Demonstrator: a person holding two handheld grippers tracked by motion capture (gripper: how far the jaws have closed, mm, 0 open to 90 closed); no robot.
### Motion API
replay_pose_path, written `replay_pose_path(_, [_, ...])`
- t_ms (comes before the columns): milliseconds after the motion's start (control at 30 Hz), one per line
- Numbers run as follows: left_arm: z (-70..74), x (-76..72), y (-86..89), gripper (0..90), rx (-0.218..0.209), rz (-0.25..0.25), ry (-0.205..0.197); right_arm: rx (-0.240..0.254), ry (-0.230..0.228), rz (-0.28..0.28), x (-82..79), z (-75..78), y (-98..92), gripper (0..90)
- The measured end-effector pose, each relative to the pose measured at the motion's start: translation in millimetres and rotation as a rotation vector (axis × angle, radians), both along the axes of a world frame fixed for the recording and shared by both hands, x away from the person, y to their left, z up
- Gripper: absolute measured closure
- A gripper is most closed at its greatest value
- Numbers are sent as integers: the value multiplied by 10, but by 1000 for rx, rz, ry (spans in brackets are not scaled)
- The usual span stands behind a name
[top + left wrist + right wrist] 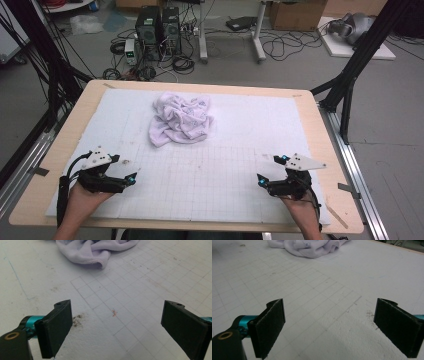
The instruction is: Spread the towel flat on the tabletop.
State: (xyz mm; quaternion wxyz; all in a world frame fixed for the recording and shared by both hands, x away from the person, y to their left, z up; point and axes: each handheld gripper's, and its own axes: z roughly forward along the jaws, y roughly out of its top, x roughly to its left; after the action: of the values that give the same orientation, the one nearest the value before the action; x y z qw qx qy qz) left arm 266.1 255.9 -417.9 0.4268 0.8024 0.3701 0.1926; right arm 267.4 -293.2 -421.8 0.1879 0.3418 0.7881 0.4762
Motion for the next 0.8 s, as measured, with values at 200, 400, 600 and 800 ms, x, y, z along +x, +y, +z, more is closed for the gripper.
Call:
replay_pose_path(200, [-5,6,-14,109,-4,-1,2,1,-2,18,42,19,56,93])
replay_pose_path(400, [6,19,-36,111,-12,-3,0,2,17,47,99,35,119,93])
replay_pose_path(600, [24,55,-61,115,-21,-4,-2,-4,28,88,179,92,205,93])
replay_pose_path(800, [28,82,-96,123,-19,-5,-2,-3,39,106,293,146,297,93])
